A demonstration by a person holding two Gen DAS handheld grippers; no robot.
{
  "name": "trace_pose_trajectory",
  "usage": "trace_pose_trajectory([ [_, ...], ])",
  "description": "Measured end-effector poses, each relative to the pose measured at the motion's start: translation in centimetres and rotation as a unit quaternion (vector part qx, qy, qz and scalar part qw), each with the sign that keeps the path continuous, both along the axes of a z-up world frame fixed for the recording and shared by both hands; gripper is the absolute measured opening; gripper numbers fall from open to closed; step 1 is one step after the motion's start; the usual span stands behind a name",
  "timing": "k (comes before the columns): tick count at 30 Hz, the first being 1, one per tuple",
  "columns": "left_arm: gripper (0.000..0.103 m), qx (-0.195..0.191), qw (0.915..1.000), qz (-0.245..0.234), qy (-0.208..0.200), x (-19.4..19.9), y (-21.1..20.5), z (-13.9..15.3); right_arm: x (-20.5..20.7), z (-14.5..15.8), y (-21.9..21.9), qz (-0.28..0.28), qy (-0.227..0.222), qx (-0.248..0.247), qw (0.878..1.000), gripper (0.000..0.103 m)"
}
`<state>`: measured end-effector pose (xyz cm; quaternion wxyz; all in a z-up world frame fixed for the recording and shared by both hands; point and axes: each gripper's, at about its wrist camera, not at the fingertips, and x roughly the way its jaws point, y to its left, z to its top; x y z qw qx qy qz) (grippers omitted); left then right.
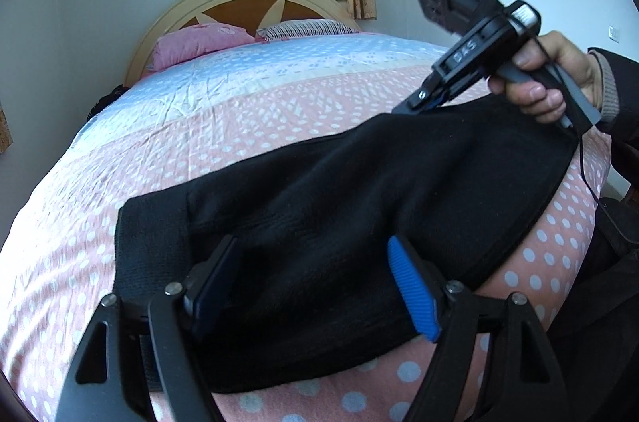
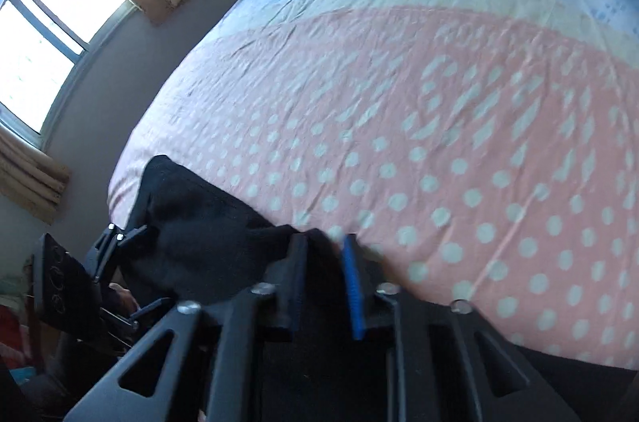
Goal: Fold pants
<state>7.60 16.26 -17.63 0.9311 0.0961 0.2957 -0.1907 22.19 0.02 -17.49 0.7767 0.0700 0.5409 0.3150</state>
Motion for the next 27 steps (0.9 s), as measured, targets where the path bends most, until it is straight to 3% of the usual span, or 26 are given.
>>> trace_pose_trajectory([
  [4,0.081,-0.003,1.0,0.001,-0.003,0.0,0.0,0.0,-1.3,2.9,-0.3,-0.013,-0.061,0.013,0.998,0.004],
  [7,0.082,-0.005,1.0,0.005,-0.004,0.0,0.1,0.0,-0.9,4.1,-0.7,-0.04,-0.091,-0.01,0.995,0.003],
  [11,0.084,0.0,0.9999,0.011,-0.005,0.2,0.1,0.0,-0.2,0.8,1.0,-0.022,-0.079,-0.084,0.993,0.003],
  [13,0.084,-0.001,0.9999,0.012,-0.006,0.1,0.1,0.0,-0.6,0.2,0.7,-0.02,-0.083,-0.079,0.993,0.004],
  [15,0.084,0.005,0.9998,0.016,-0.01,-0.1,-0.1,0.1,-1.1,0.8,-0.2,-0.023,-0.088,-0.067,0.994,0.009],
  [16,0.084,0.01,0.9997,0.017,-0.013,-0.3,-0.3,0.3,-1.4,1.3,-0.7,-0.027,-0.088,-0.065,0.994,0.023],
  [17,0.084,0.016,0.9996,0.016,-0.017,-0.6,-0.6,0.5,-2.0,1.9,-1.5,-0.032,-0.091,-0.064,0.993,0.042],
  [18,0.084,0.019,0.9996,0.011,-0.02,-0.8,-0.8,0.8,-2.8,2.7,-3.0,-0.04,-0.095,-0.057,0.993,0.046],
  [23,0.084,0.018,0.9985,-0.033,-0.039,-1.9,-3.6,2.5,-8.1,6.2,-11.4,-0.08,-0.135,-0.081,0.984,0.047],
  [27,0.084,-0.002,0.9968,-0.074,-0.029,-1.9,-6.3,3.2,-12.6,7.4,-20.2,-0.158,-0.126,-0.088,0.975,0.047],
])
